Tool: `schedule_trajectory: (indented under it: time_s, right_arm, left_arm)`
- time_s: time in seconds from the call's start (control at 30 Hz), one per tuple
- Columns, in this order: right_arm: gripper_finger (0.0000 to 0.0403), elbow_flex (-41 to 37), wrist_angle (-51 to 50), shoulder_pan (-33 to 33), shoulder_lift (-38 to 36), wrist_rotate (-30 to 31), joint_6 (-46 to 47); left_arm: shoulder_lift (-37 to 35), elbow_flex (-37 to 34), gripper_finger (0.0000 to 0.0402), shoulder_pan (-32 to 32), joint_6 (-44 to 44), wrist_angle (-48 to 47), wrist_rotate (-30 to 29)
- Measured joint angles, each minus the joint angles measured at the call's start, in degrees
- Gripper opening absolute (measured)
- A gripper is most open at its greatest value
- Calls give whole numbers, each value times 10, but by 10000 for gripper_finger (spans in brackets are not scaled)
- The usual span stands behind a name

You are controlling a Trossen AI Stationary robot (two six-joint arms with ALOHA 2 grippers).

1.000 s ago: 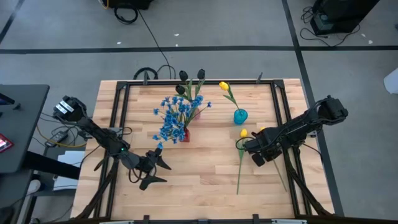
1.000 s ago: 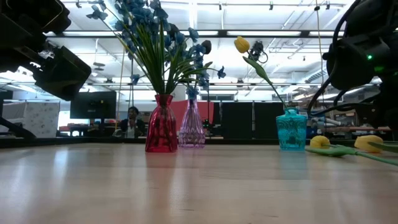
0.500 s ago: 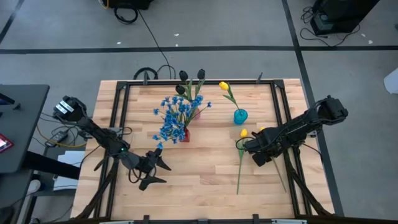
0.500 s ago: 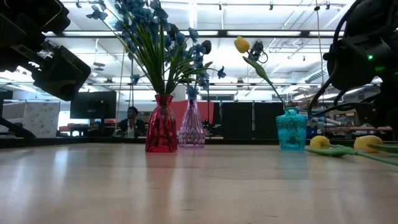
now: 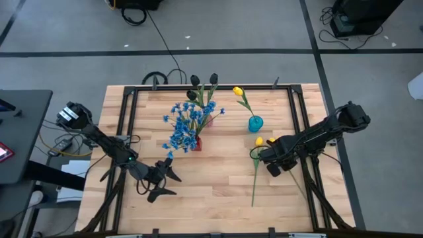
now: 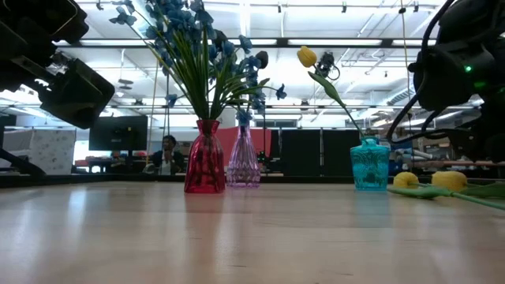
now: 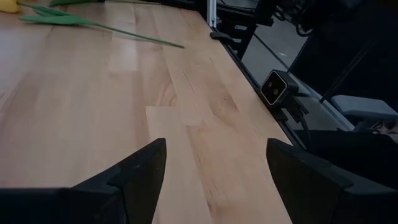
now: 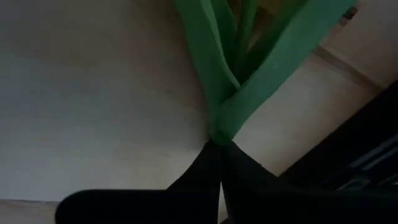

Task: Sort flowers into vase by color
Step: Put the yellow tulip into the blue vase

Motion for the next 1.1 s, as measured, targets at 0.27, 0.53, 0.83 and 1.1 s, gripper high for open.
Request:
schedule_trajectory:
  time_s: [0.27,0.53,0.83,1.1]
  right_arm:
    - [5,82,-82,-2,-57,136,14]
    - [5,185,-124,-2,-121,345,44]
    - [6,207,-97,-3,-120,603,-12]
    - [6,249,-93,-4,-124,778,-105]
  left_arm:
    - [0,0,282,0,0,0,5]
    - [0,0,282,0,-1,1,-2]
    - [0,0,282,0,-1,18,-4]
    - [0,0,282,0,-1,21,-13]
